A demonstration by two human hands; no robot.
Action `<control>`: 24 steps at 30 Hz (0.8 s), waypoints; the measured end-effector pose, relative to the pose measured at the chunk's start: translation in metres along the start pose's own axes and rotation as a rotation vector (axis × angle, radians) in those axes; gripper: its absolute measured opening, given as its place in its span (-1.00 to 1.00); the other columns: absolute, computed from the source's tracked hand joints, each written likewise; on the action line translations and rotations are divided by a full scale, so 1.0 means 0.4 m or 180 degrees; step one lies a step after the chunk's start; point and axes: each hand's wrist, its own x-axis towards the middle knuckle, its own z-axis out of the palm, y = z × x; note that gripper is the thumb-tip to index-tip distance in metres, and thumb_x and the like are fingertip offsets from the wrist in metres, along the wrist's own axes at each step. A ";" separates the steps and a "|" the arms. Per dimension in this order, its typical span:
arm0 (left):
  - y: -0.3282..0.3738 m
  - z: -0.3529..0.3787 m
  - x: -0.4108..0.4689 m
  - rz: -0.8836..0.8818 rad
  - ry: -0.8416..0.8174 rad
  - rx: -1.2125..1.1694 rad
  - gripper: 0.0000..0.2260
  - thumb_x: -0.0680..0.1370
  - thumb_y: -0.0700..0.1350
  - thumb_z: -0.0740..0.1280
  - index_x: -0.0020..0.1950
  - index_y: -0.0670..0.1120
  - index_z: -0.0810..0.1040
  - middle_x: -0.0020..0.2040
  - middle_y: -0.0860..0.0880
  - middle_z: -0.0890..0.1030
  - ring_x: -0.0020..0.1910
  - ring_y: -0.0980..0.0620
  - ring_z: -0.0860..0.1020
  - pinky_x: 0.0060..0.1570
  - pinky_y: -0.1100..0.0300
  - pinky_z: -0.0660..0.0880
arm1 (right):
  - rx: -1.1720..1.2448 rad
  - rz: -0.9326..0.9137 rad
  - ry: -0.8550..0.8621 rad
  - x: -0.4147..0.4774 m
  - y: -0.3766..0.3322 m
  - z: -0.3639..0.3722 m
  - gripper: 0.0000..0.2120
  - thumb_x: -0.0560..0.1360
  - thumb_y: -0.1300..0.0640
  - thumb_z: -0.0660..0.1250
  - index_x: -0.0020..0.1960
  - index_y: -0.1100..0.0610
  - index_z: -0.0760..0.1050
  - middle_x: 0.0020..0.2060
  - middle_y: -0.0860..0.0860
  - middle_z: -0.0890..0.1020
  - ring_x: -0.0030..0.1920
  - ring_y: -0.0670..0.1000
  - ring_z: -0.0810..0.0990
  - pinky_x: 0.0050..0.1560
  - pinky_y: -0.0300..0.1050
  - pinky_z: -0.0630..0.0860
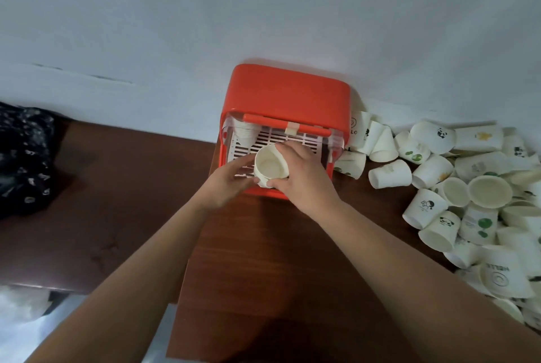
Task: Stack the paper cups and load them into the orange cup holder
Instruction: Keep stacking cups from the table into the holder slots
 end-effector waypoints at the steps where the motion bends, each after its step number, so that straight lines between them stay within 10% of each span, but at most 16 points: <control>1: -0.003 0.002 0.000 -0.0038 0.0010 -0.0021 -0.54 0.58 -0.07 0.42 0.48 0.07 0.45 0.29 0.13 0.60 0.22 0.19 0.58 0.29 0.11 0.52 | 0.0097 0.0038 -0.0011 0.002 -0.001 0.011 -0.23 0.42 0.03 0.55 0.53 0.10 0.31 0.48 -0.02 0.37 0.48 0.01 0.32 0.51 -0.03 0.26; 8: -0.009 0.020 0.011 -0.0078 0.0110 -0.0072 -0.54 0.57 -0.06 0.43 0.45 0.15 0.44 0.28 0.17 0.58 0.24 0.19 0.56 0.29 0.09 0.52 | 0.1639 0.1086 -0.0133 -0.015 0.061 0.089 -0.13 0.32 -0.05 0.60 0.49 -0.12 0.21 0.39 -0.12 0.45 0.39 -0.04 0.44 0.41 0.08 0.42; 24: 0.005 0.080 0.130 0.0014 0.0724 -0.0130 -0.60 0.60 0.00 0.38 0.44 0.00 0.48 0.25 0.12 0.62 0.20 0.24 0.58 0.19 0.32 0.51 | 0.1873 0.1020 0.0484 0.101 0.146 0.131 -0.37 0.43 0.01 0.54 0.40 0.06 0.36 0.19 -0.19 0.51 0.22 -0.10 0.54 0.18 -0.26 0.49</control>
